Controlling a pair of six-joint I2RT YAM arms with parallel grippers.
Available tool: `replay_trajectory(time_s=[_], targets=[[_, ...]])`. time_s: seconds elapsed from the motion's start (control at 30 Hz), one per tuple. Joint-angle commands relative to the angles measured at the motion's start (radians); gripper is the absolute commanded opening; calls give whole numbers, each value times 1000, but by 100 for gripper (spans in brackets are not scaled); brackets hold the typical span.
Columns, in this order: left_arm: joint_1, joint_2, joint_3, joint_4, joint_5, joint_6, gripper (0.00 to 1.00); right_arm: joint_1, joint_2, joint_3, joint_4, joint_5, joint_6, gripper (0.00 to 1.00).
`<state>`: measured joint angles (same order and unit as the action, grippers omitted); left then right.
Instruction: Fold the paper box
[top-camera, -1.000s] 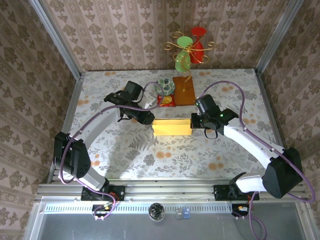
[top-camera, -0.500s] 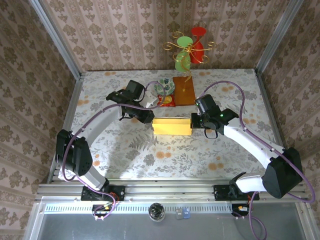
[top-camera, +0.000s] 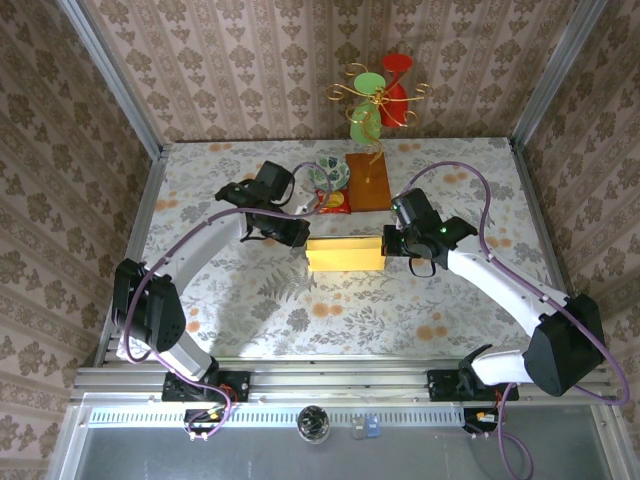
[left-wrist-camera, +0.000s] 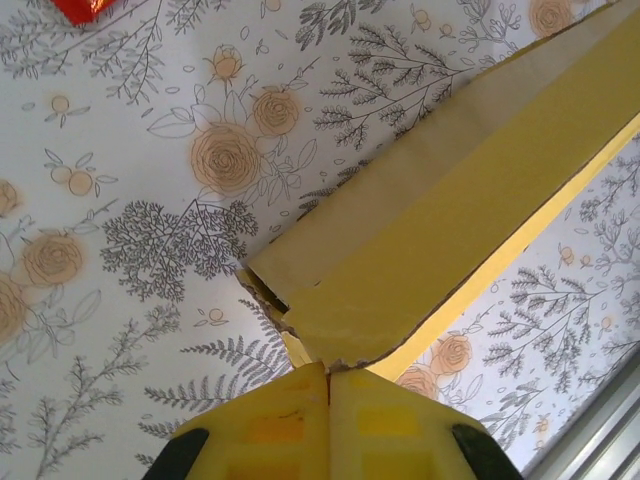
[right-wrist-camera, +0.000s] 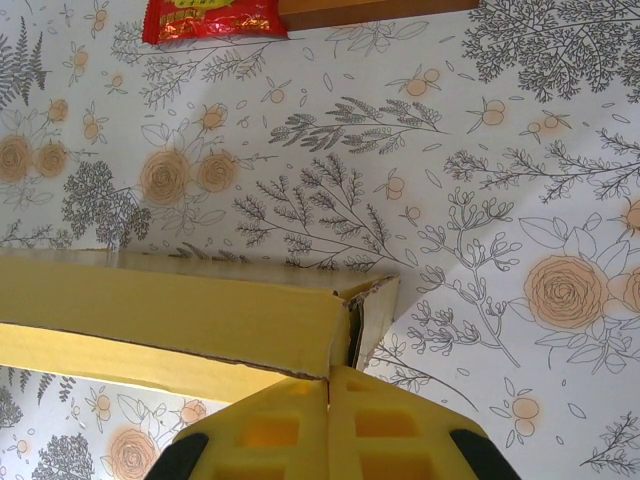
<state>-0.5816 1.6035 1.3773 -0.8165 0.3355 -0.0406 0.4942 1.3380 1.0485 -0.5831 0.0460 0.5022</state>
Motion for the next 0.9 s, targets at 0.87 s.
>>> replay_trajectory(time_s=[0.87], targets=[[17, 9, -34, 65, 169, -406, 0, 9, 32, 16, -12, -15, 23, 0]])
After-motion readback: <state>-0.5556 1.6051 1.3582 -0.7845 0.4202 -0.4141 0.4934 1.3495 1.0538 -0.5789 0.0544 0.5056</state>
